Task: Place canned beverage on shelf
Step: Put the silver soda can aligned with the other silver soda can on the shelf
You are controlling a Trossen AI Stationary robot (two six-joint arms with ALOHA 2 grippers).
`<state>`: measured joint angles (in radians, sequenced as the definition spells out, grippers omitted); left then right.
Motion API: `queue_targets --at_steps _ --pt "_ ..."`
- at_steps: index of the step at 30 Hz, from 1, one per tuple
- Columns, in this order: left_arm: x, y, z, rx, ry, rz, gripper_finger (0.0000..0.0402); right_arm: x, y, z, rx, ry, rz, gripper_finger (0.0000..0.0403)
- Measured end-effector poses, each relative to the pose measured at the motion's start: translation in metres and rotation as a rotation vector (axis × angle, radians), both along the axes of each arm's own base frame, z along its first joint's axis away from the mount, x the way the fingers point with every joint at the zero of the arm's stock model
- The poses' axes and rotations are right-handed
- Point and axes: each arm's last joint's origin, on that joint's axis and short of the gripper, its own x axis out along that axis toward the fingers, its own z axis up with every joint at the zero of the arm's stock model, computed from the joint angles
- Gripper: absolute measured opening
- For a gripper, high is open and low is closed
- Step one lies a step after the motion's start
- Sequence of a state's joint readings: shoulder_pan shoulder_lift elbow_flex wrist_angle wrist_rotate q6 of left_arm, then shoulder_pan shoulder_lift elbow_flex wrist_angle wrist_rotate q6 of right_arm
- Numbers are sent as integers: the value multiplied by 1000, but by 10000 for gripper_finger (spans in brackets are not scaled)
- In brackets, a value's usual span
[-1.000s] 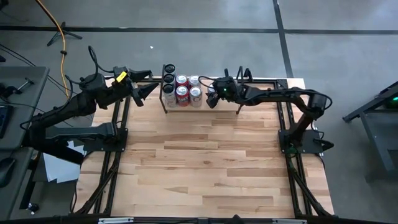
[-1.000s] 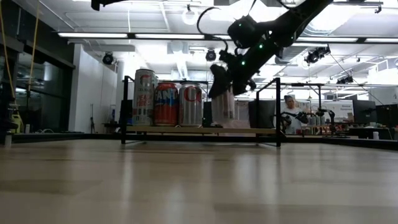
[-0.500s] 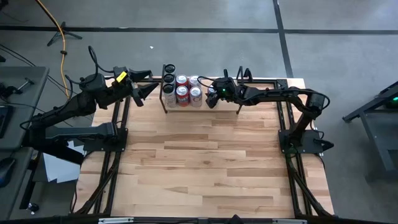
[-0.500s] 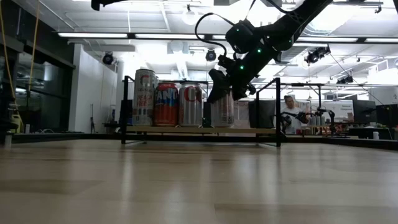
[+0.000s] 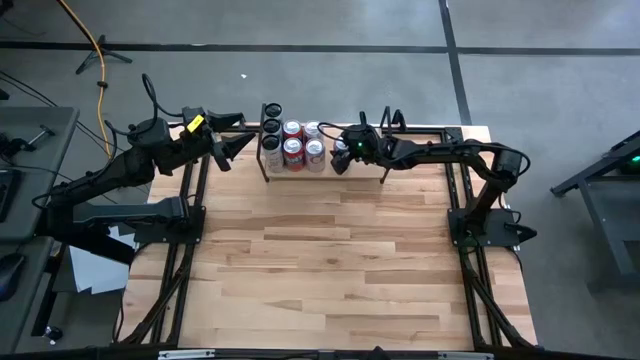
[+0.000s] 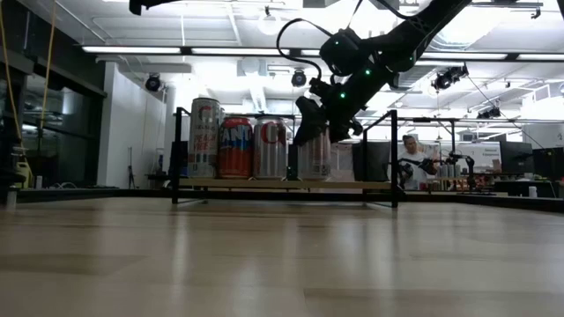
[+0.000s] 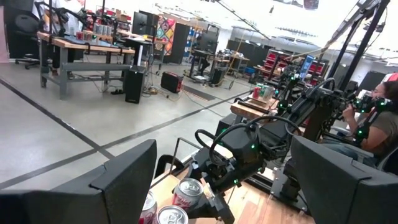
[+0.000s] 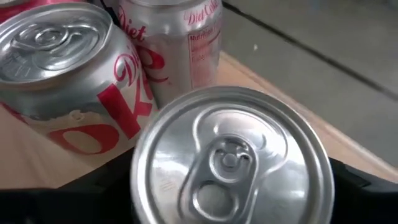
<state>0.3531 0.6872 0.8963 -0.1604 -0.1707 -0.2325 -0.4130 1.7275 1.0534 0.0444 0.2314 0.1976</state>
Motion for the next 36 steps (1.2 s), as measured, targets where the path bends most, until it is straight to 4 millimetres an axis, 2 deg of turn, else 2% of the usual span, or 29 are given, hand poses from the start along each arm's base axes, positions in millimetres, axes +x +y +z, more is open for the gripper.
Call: queue_targets --at_steps 9,13,19,29,33,36 --pt "0 0 0 0 0 0 325 -1 1 -3 51 -8 -18 394" --pt "0 0 0 0 0 0 325 -2 3 0 74 -17 8 384" --pt "0 0 0 0 1 0 325 -10 7 18 61 -31 16 381" --pt "0 0 0 0 1 -1 325 -34 17 66 53 -157 -9 381" --pt "0 0 0 0 0 -1 325 -42 20 79 100 -231 -54 381" --pt "0 0 0 0 1 -1 325 -42 22 80 201 -304 -111 381"
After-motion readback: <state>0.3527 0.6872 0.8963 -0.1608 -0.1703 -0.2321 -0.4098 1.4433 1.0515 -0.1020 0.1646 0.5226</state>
